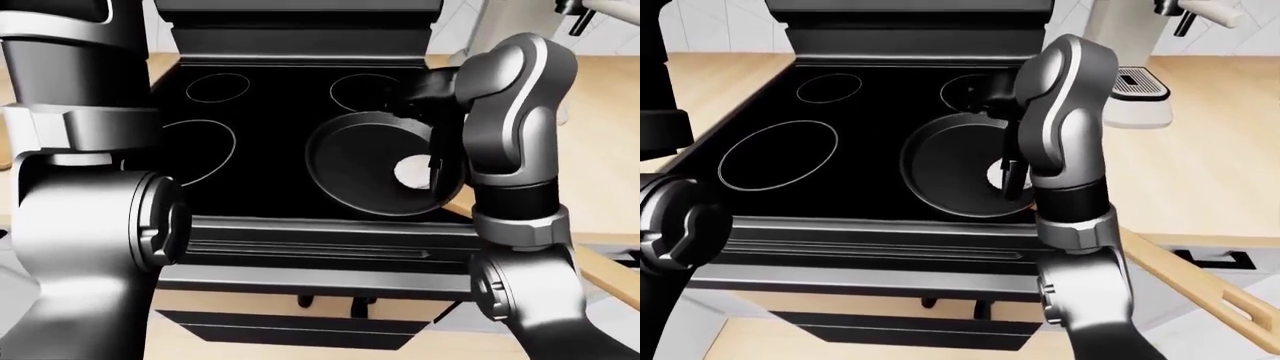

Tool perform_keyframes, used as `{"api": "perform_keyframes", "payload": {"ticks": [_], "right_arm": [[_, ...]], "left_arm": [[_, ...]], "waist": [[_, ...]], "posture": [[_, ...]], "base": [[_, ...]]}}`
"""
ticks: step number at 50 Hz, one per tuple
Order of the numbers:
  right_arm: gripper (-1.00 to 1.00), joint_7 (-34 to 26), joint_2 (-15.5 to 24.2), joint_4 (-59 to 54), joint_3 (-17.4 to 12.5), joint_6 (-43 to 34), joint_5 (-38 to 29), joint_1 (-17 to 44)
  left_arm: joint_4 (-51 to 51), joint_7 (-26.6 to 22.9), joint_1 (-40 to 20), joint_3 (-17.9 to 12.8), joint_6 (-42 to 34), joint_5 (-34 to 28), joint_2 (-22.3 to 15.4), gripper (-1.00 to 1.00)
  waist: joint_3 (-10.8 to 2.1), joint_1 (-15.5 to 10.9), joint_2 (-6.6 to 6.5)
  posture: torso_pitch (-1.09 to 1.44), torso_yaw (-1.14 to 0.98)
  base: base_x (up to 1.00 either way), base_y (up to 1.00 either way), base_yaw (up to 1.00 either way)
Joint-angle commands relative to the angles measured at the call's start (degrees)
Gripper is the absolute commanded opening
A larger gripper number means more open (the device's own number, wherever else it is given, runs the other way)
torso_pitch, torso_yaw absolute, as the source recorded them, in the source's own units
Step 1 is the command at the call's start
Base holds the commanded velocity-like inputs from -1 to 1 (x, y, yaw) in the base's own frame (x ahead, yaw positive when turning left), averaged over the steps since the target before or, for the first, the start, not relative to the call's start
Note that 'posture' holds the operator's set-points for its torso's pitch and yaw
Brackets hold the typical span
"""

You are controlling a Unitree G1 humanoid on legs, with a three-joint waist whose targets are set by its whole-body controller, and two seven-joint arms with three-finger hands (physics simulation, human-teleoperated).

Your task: Pick the scallop from the pan and place it on the plate.

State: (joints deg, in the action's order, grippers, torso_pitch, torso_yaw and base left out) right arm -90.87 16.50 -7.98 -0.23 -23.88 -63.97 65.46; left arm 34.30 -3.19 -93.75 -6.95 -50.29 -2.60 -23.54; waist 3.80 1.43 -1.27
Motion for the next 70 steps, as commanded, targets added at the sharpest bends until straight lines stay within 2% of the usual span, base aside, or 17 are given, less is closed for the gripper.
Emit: {"api": "perform_keyframes", "payload": {"ticks": [1,12,26,38,55,70], "right_arm": [[1.0,1.85,0.23,1.23,-0.67,0.95,-0.46,1.66],[1.0,4.26,-0.37,1.2,-0.89,2.35,-1.19,0.13],[1.0,10.54,-0.68,-1.93,-1.11,4.37,-0.87,0.25],[1.0,11.21,-0.84,-0.31,-0.97,4.1,-1.1,-3.46],[1.0,13.11,-1.43,-1.04,-0.94,4.36,-0.96,-4.17],[1.0,19.32,-1.56,-4.18,-0.85,5.35,-0.63,-3.86]], "left_arm": [[-2.04,0.2,-2.29,-0.26,1.41,-0.18,-0.61,1.0],[-2.1,0.12,-2.4,-0.26,1.38,-0.22,-0.62,1.0],[-2.38,-0.04,-2.59,-0.21,1.09,-0.28,-0.66,1.0],[-2.92,0.01,-1.97,-0.22,1.07,-0.28,-0.39,1.0],[-4.46,-0.06,-1.55,-0.15,0.1,-0.2,-0.16,1.0],[-4.79,-0.2,-1.49,-0.13,-0.09,-0.26,-0.19,1.0]], "waist": [[-1.92,0.04,-0.07],[-1.9,0.0,0.05],[-1.9,-0.12,0.15],[-2.02,-0.38,0.33],[-2.18,-0.37,0.32],[-2.24,-0.4,0.38]], "posture": [[0.0,0.0],[0.0,0.0],[0.0,0.0],[0.0,0.0],[0.0,0.0],[0.0,0.0]], "base": [[0.0,0.0,0.0],[0.0,0.0,0.0],[0.0,0.0,0.0],[0.0,0.0,0.0],[0.0,0.0,0.0],[0.0,0.0,0.0]]}}
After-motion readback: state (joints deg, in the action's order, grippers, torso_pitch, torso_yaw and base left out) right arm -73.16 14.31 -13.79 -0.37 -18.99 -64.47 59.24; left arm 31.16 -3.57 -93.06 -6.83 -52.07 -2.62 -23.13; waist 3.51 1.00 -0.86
